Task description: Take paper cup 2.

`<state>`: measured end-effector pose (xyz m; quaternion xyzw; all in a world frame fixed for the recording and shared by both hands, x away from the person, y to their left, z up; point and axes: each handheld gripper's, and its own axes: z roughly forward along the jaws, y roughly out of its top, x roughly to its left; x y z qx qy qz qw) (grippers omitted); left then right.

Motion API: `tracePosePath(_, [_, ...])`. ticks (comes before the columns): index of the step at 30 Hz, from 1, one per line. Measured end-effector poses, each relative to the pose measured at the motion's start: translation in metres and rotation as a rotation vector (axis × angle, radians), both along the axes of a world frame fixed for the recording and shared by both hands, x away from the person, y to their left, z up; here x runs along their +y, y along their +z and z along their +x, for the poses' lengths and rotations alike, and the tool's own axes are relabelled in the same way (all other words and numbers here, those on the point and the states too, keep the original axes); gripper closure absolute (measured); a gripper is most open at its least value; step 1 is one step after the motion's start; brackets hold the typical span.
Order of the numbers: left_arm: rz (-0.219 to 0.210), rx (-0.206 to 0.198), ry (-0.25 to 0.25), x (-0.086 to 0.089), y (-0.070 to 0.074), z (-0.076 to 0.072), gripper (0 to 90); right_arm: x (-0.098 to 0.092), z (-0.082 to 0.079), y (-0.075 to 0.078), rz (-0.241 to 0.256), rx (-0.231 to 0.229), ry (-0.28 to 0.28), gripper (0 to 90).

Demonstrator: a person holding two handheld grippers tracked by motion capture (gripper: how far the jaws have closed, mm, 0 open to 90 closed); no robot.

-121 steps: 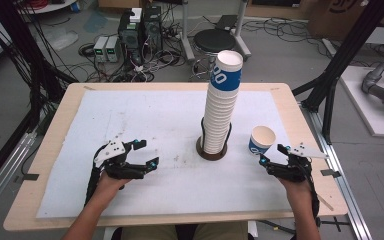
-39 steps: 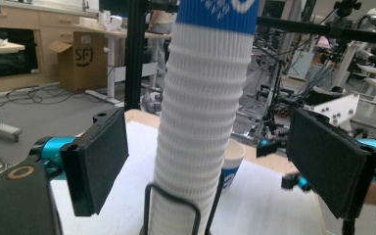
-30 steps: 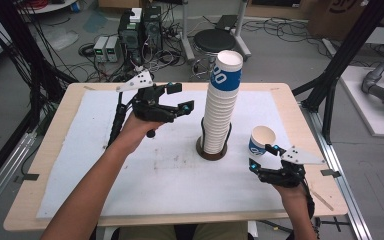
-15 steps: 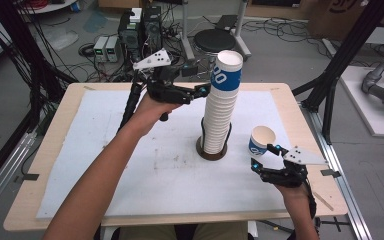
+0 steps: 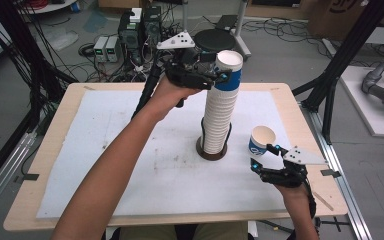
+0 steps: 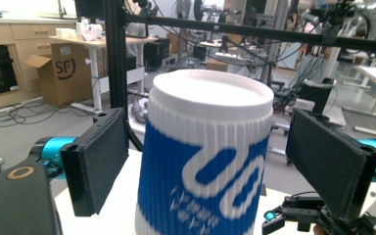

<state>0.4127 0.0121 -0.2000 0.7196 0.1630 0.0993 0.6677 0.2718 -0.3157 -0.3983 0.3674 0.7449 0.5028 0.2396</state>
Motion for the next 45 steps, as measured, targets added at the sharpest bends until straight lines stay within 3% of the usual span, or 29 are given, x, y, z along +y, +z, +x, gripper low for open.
tracePosePath(6, [0.013, 0.028, 0.025, -0.012, 0.001, 0.005, 16.2, -0.001, 0.000, 0.000, 0.004, 0.001, 0.001, 20.4])
tracePosePath(12, [0.030, 0.010, 0.010, -0.016, 0.001, 0.006, 25.3, -0.001, 0.000, 0.000, 0.009, 0.000, 0.000, 20.4])
tracePosePath(17, [0.040, 0.002, 0.011, -0.017, 0.003, 0.005, 27.3, -0.001, 0.000, 0.000, 0.010, 0.001, 0.000, 20.5])
tracePosePath(32, [-0.102, -0.021, 0.012, -0.002, 0.031, 0.002, 28.3, 0.000, 0.000, 0.000, 0.017, 0.000, 0.005, 20.4])
tracePosePath(45, [-0.153, -0.075, 0.019, 0.014, 0.058, -0.005, 28.8, -0.001, 0.000, 0.001, 0.019, -0.005, 0.003, 20.4])
